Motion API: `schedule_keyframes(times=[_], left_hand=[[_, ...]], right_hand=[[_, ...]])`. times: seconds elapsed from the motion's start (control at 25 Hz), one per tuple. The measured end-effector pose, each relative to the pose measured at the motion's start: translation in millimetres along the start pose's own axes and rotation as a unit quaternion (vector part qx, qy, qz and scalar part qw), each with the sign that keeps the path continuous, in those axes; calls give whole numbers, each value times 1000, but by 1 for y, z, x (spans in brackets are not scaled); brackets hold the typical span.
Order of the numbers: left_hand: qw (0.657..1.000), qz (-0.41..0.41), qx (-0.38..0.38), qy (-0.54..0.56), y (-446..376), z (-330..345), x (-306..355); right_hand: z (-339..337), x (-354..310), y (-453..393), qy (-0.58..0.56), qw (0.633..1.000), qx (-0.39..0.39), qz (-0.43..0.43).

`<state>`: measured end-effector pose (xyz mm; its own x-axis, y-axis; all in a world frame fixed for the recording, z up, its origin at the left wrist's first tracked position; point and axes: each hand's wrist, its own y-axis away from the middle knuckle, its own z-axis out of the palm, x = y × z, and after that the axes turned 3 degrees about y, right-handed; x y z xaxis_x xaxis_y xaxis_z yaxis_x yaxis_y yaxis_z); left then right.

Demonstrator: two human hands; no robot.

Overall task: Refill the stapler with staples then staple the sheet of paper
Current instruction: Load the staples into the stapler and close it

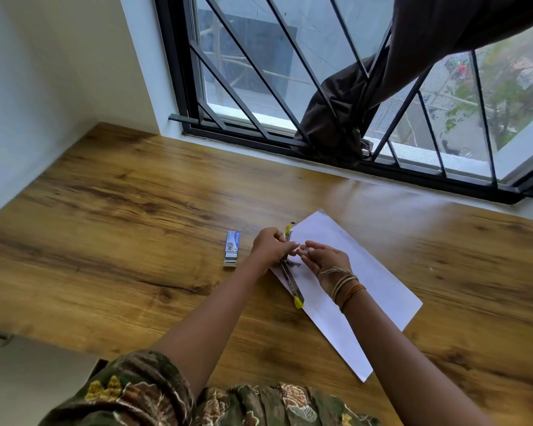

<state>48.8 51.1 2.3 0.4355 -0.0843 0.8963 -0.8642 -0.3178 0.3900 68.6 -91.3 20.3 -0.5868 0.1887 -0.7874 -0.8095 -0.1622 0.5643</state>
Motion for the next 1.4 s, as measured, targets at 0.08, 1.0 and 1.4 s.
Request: schedule_keyframes(times=[0.08, 1.0, 1.4], left_hand=[[995, -45, -21, 88, 1, 1, -3], [911, -184, -88, 358, 18, -4, 2], [899, -204, -85, 379, 22, -1, 5]], right_hand=[[0, -1, 0, 5, 1000, -12, 0], [6, 5, 5, 342, 901, -13, -268], [7, 7, 9, 389, 826, -4, -409]])
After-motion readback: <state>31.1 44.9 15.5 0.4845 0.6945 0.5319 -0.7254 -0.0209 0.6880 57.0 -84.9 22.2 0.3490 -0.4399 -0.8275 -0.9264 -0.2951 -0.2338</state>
